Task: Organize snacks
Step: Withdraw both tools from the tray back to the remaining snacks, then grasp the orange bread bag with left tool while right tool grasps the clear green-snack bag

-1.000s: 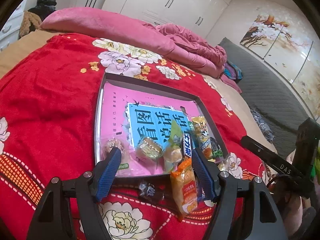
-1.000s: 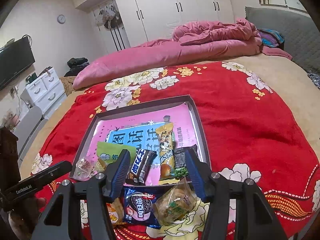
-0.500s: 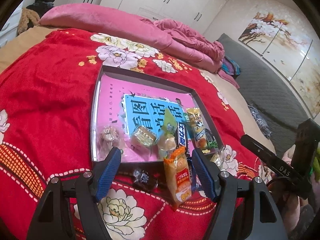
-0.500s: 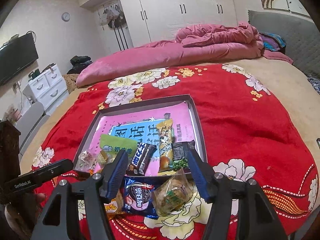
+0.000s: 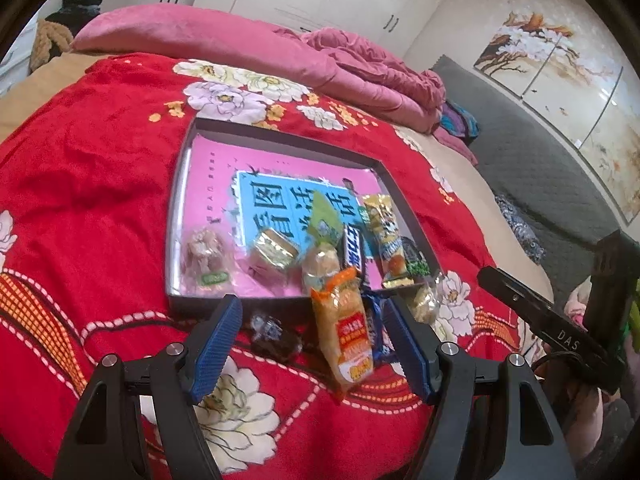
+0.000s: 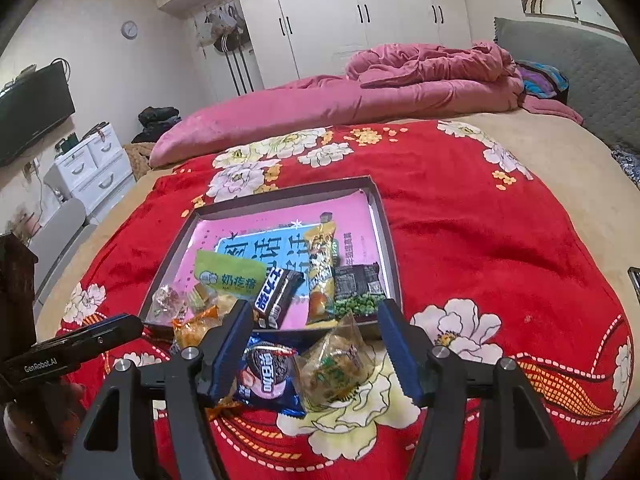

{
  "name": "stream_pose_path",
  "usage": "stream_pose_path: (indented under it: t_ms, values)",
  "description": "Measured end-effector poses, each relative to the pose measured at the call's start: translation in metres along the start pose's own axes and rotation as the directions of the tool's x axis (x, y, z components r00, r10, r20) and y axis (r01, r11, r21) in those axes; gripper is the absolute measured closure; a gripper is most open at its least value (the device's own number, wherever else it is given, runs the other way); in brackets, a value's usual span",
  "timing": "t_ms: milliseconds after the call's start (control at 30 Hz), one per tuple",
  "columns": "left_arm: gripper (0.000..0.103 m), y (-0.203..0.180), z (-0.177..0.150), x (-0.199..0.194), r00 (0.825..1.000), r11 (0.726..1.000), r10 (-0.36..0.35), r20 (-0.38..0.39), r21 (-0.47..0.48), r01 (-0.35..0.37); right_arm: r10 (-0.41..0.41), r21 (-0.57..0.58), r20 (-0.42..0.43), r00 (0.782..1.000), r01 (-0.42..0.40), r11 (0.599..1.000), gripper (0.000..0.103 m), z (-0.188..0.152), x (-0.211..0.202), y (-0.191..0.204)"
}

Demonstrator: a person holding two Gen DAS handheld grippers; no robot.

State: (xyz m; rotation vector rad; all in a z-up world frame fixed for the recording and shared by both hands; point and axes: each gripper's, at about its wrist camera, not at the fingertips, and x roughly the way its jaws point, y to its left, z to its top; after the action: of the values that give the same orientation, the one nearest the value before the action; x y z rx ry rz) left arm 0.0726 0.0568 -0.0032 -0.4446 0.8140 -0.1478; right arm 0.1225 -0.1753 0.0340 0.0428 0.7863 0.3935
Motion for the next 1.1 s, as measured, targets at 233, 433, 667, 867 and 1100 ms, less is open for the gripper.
stream_pose_path:
  t_ms: [233,433,667,867,1100]
  values:
    - [0.028,-0.021,-0.013,0.011,0.999,0.999,-0.010,-0.046,0.040,0.012,-0.003,-0.011,-0.025,1.000,0.003,1.000,0.032,-0.015,0.001,-0.005]
    - [0.028,-0.031,-0.021,0.020,0.997,0.998,-0.003,-0.078,0.060,0.007,0.000,-0.016,-0.037,0.999,0.000,1.000,0.032,-0.023,0.004,-0.008]
    - [0.028,-0.032,-0.023,0.026,0.996,0.998,0.011,-0.090,0.060,-0.006,0.003,-0.026,-0.057,0.998,-0.005,1.000,0.031,-0.028,0.011,-0.007]
    - [0.028,-0.031,-0.024,0.028,0.996,0.998,0.029,-0.089,0.062,-0.023,-0.006,-0.037,-0.072,0.997,0.003,0.999,0.031,-0.032,0.017,-0.007]
    - [0.028,-0.031,-0.022,0.033,0.995,0.998,0.036,-0.093,0.063,-0.030,-0.022,-0.061,-0.098,0.995,0.017,0.998,0.031,-0.038,0.028,-0.005]
